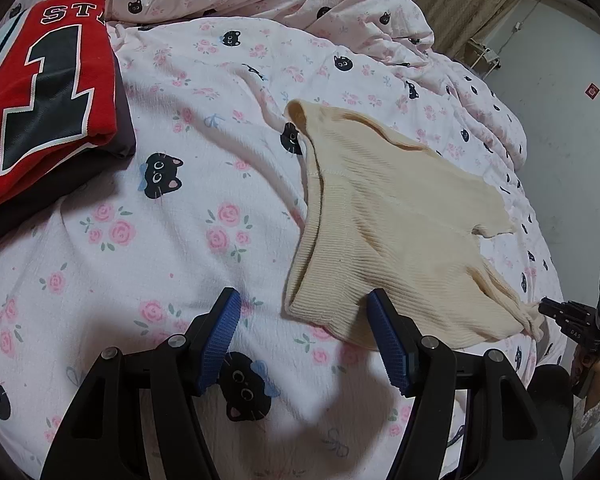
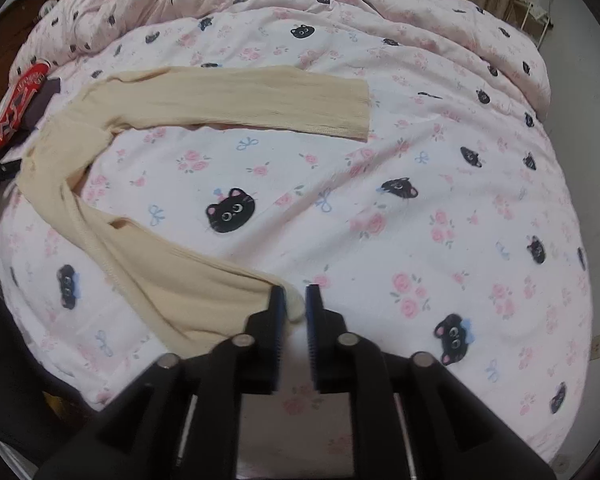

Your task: Fold clothes

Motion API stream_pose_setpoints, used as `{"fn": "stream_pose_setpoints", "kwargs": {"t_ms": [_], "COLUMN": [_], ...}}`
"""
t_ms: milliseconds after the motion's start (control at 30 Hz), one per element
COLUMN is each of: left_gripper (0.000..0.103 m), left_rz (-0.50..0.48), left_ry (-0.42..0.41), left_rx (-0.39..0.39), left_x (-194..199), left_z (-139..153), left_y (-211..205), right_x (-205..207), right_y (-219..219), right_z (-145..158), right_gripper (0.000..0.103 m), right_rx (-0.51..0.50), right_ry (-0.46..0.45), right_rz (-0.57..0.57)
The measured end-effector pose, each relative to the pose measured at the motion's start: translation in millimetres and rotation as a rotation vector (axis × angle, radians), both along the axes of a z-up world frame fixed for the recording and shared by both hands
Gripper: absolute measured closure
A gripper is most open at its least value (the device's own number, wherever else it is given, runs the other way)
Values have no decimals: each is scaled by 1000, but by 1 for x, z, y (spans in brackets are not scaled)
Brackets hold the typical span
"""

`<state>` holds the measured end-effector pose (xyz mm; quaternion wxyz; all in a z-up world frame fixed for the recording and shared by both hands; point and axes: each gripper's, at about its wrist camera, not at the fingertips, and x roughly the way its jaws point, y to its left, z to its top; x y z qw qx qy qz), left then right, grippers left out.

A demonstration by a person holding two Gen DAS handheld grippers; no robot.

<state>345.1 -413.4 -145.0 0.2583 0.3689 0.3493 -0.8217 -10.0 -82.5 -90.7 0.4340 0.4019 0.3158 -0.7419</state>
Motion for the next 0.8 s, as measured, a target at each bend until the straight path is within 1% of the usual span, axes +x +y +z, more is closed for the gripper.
{"fn": "stream_pose_setpoints", "kwargs": {"t_ms": [33,133,167,233,300,433,567,633,667,700,800], "left_gripper": [43,42,42,41,38,35,35,35,35,35,35], "left_rz": [1,-2,-4,-8,-11,-12,-13,-14,-14,-15,-16], "left_ry": [1,0,-1,-1,1,2,3,3,3,4,6], "left_rx": [1,1,1,1,2,2,1,1,0,1,2], "left_x": [0,0,0,-1,-2,-2,-3,-3,-3,-3,-3], "left_z": [0,0,0,0,0,0,0,0,0,0,0], "left_y": [0,0,0,0,0,0,0,0,0,0,0], "right_x": [1,5,8,23,38,56,62,63,63,62,58], "right_y": [0,-2,-1,5,7,5,1,-1,-2,-2,0], "right_z": [1,4,7,14,14,-7,-28,-36,-39,-39,-30], "right_gripper": [78,77,77,77,77,77,77,80,83,95,95], "right_rx": [1,4,0,-18,-14,46,90,110,117,120,109], "right_ry": [18,73,82,71,44,29,47,65,70,68,41], "right_rz": [5,20,41,126,209,269,266,260,256,252,249]}}
